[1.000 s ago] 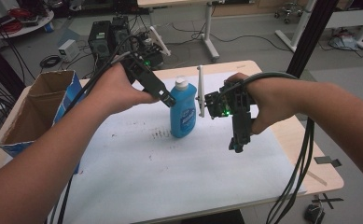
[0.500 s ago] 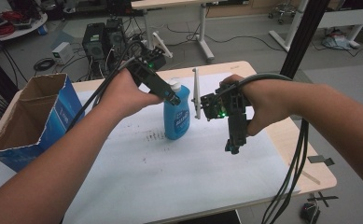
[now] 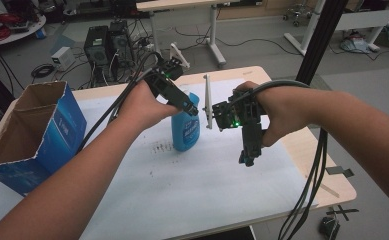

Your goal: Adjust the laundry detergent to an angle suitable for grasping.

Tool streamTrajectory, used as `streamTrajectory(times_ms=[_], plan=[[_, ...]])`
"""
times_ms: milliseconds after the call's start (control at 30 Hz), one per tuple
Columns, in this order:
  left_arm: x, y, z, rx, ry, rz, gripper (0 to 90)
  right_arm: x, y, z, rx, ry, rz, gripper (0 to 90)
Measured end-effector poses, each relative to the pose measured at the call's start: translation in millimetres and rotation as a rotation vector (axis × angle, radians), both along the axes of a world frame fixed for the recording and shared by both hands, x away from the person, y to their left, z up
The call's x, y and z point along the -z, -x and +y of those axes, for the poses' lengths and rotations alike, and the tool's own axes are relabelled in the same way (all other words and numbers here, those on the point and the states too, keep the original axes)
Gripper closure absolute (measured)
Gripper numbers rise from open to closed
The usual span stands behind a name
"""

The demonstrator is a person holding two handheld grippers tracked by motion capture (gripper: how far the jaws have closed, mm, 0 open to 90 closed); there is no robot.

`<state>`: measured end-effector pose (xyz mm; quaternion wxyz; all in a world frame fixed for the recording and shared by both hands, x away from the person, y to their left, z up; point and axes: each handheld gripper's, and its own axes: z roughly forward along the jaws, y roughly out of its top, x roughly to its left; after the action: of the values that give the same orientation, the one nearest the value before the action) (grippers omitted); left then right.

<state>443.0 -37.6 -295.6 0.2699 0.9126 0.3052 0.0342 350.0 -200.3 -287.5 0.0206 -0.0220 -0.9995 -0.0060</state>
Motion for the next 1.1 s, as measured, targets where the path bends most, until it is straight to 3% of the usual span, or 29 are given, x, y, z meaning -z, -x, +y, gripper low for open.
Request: streamTrajectory(times_ms=[367,1100], plan=[[12.0,-4.5,-11.6,0.01,-0.019,-0.001,1.7,1.9,-1.6,1.5,0.0,-0.004,0.002,1.5],[24.6,-8.7,-20.4,-0.044,-0.022,-0.003,1.7,4.1,-2.9,-1.2,0.006,-0.003,0.0,1.6]])
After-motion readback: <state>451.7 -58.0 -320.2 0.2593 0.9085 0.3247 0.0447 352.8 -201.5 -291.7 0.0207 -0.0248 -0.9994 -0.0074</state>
